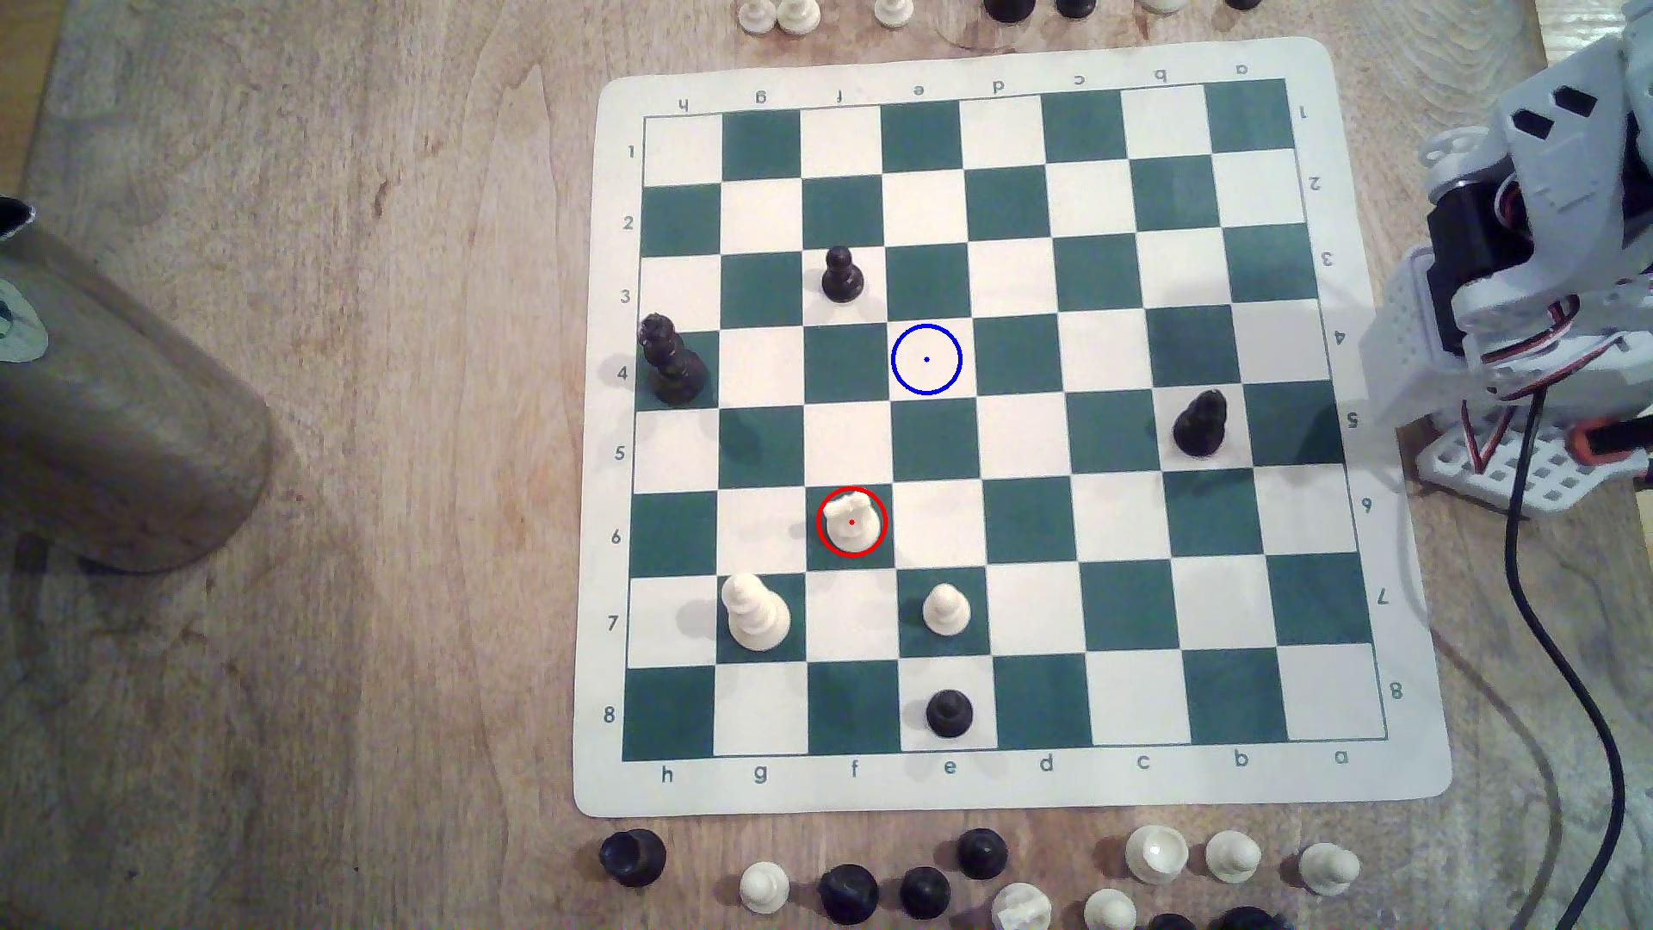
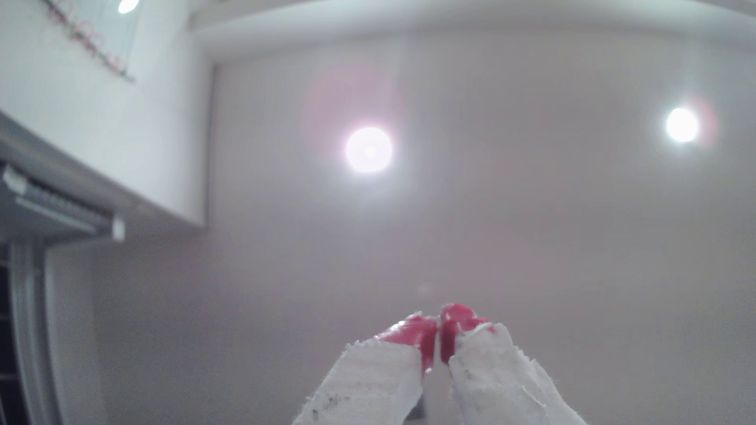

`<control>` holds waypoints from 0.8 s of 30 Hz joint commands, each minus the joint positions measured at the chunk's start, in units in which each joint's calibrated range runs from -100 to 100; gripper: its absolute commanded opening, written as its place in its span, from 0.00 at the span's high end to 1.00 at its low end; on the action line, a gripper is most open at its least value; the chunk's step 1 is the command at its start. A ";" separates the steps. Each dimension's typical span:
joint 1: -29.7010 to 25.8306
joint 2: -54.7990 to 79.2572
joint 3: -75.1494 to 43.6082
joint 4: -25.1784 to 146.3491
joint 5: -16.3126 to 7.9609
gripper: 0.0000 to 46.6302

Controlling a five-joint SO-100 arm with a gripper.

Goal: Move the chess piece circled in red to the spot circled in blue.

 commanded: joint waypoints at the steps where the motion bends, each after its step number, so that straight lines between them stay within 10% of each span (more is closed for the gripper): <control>1: -0.50 -0.11 1.27 4.37 0.15 1.00; 24: 5.37 0.23 -33.73 135.90 -0.24 1.00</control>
